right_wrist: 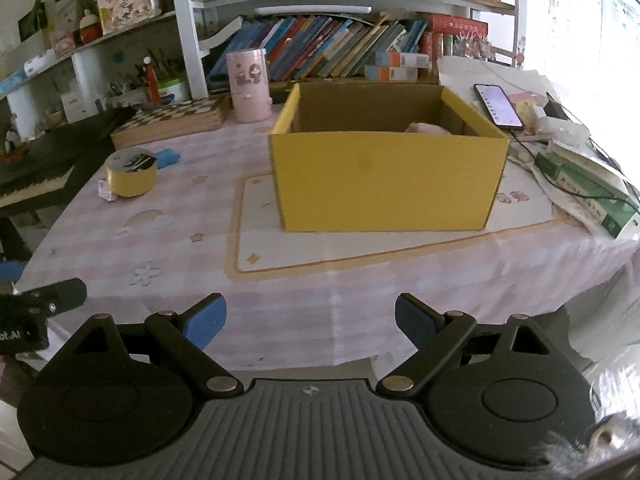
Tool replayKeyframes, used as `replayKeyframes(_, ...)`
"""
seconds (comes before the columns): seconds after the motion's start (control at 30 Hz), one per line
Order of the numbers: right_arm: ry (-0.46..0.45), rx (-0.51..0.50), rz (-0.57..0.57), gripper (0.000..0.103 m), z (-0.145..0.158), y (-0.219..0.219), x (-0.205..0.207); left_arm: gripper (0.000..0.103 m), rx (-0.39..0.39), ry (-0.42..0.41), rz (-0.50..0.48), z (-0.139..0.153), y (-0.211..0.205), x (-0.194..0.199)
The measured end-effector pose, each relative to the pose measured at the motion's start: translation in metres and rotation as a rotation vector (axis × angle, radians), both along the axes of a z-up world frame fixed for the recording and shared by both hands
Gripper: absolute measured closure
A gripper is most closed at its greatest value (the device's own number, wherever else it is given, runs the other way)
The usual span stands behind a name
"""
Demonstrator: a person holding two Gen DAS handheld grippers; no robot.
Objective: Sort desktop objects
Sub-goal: 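Lift both open grippers out of the yellow box, then move both tools toward the yellow tape roll and small white box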
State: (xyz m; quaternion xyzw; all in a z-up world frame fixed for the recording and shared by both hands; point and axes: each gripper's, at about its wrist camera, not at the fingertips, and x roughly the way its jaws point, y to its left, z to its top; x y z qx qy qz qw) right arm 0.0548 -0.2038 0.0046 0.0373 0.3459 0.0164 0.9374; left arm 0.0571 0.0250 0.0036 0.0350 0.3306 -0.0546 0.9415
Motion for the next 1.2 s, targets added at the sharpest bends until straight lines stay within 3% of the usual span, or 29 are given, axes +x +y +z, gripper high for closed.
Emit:
replayKeyframes(0.57, 0.005, 0.002, 0.167, 0.012, -0.002, 0.081, 0.003, 0.004, -0.013, 0.002, 0.191, -0.004, 0.059, -0.021)
replayKeyframes(1.2, -0.008, 0.006, 0.248, 0.012, 0.001, 0.118, 0.012, 0.004, -0.018, -0.019, 0.273, -0.001, 0.091, -0.026)
